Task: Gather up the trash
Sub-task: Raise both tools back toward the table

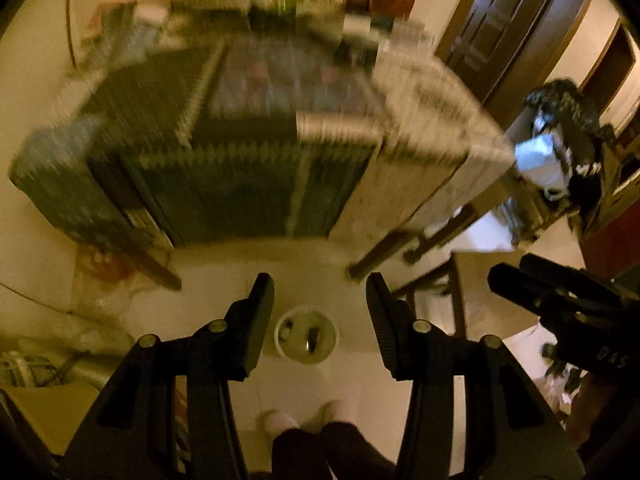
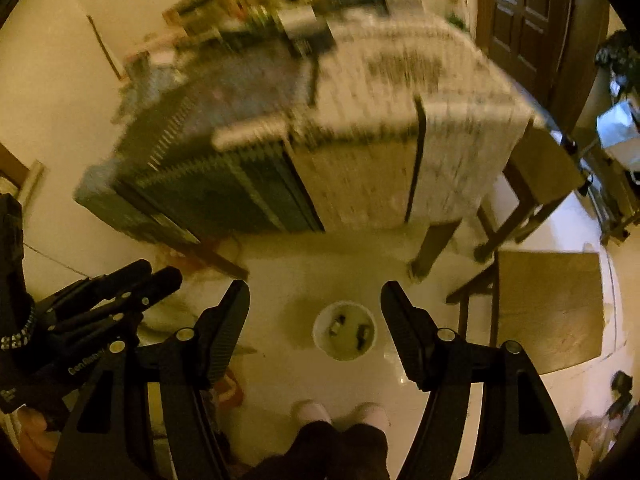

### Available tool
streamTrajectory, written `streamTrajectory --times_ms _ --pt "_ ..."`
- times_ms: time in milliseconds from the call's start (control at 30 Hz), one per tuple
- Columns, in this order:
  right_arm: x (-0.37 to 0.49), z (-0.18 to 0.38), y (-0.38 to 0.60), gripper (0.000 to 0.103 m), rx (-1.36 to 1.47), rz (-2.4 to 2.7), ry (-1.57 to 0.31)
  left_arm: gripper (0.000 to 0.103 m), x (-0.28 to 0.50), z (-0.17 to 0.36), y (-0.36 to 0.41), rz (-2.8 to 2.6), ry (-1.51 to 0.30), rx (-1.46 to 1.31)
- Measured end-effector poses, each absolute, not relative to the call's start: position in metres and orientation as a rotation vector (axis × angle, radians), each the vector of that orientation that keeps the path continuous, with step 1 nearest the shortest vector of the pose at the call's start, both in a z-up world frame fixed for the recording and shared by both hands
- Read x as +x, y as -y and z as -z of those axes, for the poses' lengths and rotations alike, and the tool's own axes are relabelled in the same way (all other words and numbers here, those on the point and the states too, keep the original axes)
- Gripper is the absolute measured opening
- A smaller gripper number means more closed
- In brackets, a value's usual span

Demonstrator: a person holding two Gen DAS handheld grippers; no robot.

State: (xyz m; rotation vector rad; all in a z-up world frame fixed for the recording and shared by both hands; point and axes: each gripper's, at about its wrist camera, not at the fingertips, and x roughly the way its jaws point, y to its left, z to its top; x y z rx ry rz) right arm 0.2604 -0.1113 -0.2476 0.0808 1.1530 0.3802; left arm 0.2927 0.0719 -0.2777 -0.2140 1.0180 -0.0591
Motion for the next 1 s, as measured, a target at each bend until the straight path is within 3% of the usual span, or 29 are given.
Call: streamTrajectory --times_ms 400,700,800,933,1000 --pt "0.236 0.095 0.099 0.065 0.111 -0.361 -0.884 0.047 0.258 0.111 -0.092 0.082 -0.723 -0.19" --pt "0.215 0.031 0.099 0.069 0.082 -0.328 -0.686 0.054 0.233 0.046 -0.096 0.073 -0.557 -0.131" --pt "0.217 0.022 0.1 0.072 0.076 -0.322 -0.648 0.063 0.234 0.035 -0.095 0.067 -0.535 -0.107" --pt "0.229 0.015 0.105 0.085 0.054 -0.283 -0.599 0.098 0.246 0.025 -0.095 0.046 -0.497 -0.1" --pt "0.239 0.014 0.108 0.088 0.043 -0.266 -0.588 0.099 0.254 0.021 -0.093 0.026 -0.473 -0.105"
